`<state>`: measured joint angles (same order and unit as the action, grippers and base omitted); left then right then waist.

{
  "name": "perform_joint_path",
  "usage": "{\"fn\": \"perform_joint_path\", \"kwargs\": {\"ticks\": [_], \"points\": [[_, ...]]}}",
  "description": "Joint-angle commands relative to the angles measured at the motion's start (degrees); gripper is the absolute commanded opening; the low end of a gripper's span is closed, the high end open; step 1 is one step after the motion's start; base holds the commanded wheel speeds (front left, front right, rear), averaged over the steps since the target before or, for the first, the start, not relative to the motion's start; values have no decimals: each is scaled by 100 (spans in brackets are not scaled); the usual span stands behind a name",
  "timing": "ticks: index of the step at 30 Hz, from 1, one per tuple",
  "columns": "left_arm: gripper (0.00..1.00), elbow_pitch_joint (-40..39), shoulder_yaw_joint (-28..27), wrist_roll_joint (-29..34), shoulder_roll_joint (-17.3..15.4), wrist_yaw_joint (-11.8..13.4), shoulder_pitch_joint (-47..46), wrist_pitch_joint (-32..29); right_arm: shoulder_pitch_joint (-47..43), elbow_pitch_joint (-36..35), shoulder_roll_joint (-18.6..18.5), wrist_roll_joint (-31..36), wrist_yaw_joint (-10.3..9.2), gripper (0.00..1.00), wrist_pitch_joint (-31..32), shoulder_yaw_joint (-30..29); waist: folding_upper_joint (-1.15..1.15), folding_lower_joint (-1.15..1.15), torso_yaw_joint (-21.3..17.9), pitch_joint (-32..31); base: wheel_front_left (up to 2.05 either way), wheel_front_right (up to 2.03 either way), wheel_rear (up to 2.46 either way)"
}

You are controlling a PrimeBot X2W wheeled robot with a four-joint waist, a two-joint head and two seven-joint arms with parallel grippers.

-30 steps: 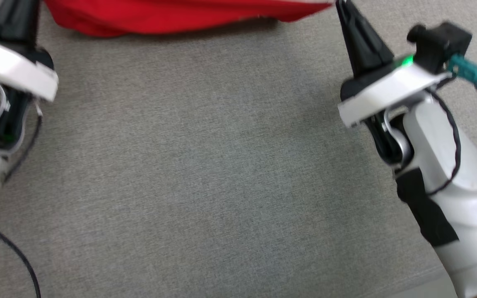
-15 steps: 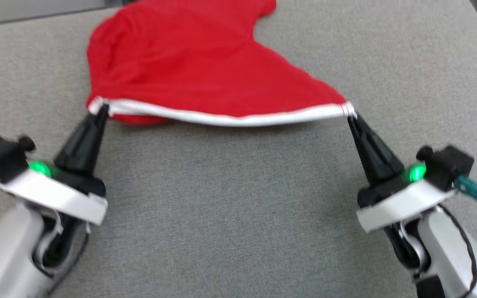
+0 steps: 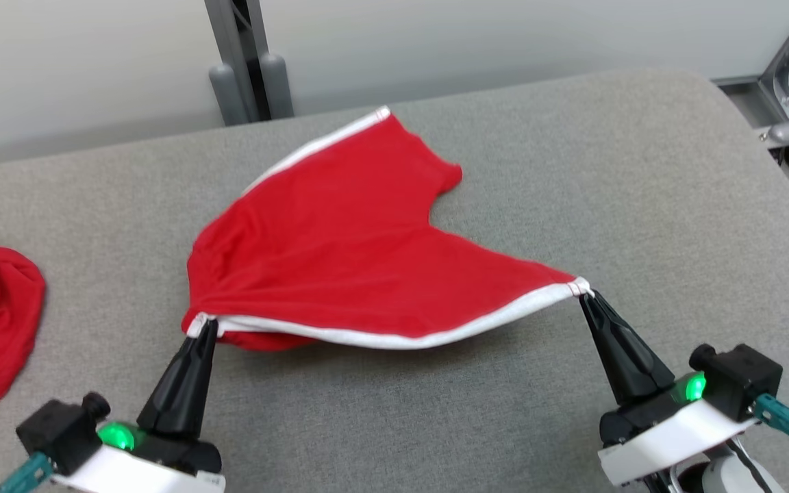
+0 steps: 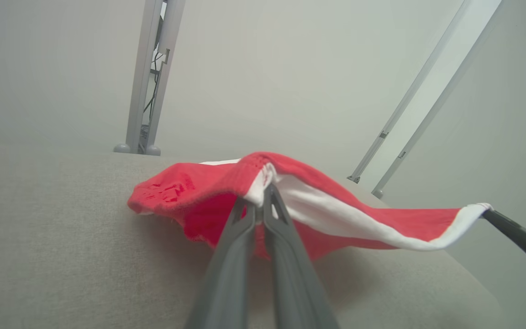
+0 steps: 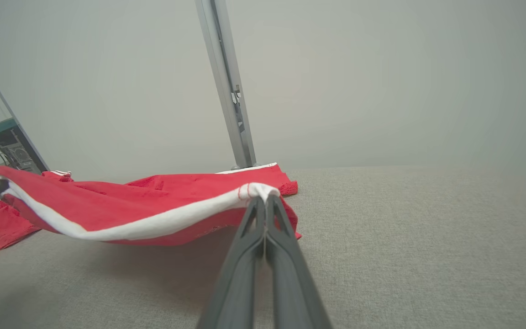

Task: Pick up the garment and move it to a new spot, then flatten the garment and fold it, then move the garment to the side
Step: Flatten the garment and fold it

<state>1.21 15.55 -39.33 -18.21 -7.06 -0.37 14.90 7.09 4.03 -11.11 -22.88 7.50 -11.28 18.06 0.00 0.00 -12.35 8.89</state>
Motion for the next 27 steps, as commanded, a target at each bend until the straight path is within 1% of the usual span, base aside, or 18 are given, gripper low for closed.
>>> {"fn": "perform_joint_path", "kwargs": {"ticks": [1, 6, 7, 13, 17, 19, 21, 27], "points": [[0, -85, -82, 71, 42, -28, 120, 31, -120, -119, -4, 55, -1, 0, 49, -35, 0, 0, 25, -189, 0, 0, 0], [0, -436, -308, 325, 277, -39, 630, 31, -522, -744, 43, 208, -1, 0, 300, -214, 0, 0, 49, -400, 0, 0, 0], [0, -580, -393, 387, 358, -44, 789, 32, -653, -1019, 42, 285, -1, 0, 408, -284, 0, 0, 52, -440, 0, 0, 0], [0, -1104, -566, 561, 511, -51, 1180, 31, -986, -1837, 87, 447, -1, 0, 695, -474, 0, 0, 69, -499, 0, 0, 0], [0, -1459, -649, 590, 554, -51, 1375, 31, -1127, -2299, 106, 496, -1, 0, 873, -578, 0, 0, 94, -481, 0, 0, 0], [0, -1597, -701, 595, 575, -52, 1443, 31, -1178, -2441, 125, 507, -1, 0, 937, -631, 0, 0, 117, -460, 0, 0, 0], [0, -1666, -670, 558, 569, -52, 1493, 31, -1217, -2432, 136, 548, -1, 0, 1009, -728, 0, 0, 182, -403, 0, 0, 0], [0, -1432, -503, 395, 661, -44, 1311, 31, -1042, -2000, 148, 432, -1, 0, 909, -785, 0, 0, 285, -288, 0, 0, 0]]}}
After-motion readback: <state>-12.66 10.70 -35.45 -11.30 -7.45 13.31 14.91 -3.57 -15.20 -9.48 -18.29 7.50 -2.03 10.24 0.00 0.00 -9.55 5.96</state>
